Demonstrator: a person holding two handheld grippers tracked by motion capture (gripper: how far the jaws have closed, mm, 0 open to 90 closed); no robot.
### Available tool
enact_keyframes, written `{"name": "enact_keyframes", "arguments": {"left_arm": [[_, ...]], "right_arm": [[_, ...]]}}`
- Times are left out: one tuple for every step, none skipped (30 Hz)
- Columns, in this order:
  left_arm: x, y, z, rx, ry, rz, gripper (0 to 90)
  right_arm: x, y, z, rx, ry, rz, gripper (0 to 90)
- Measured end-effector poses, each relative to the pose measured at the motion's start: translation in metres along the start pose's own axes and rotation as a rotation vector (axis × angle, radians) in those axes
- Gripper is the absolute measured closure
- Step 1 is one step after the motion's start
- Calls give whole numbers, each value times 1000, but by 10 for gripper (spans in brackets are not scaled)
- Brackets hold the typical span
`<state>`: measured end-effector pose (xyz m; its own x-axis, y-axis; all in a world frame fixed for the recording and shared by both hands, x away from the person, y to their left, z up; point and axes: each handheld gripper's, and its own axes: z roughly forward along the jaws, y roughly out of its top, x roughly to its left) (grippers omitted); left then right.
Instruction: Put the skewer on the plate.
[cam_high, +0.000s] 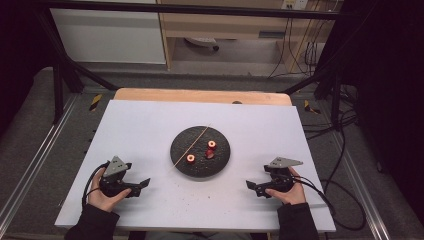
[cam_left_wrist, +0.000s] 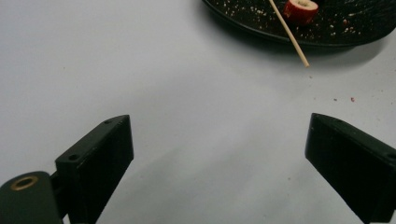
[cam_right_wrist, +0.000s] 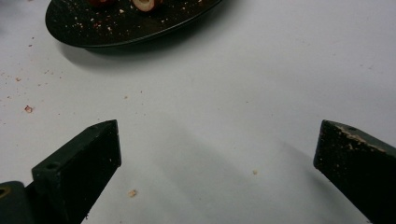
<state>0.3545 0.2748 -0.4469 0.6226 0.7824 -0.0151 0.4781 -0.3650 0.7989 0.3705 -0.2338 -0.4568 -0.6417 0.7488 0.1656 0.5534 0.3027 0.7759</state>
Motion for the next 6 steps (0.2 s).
{"name": "enact_keyframes", "arguments": {"left_arm": [[1, -1, 0, 1, 3, 0, 71], [2, -1, 0, 0, 4, -6, 71], [2, -1, 0, 0, 2, -8, 71], [2, -2, 0, -4, 2, -11, 72], [2, -2, 0, -5, 1, -11, 72], [2, -1, 0, -1, -1, -8, 73]], "right_arm": [[0, 0, 0, 3, 0, 0, 14], [1, 0, 0, 6, 1, 3, 14], [1, -1, 0, 9, 4, 9, 14], [1, -1, -1, 12, 5, 2, 14], [1, -1, -1, 12, 5, -1, 14], [1, -1, -1, 13, 5, -3, 13]]}}
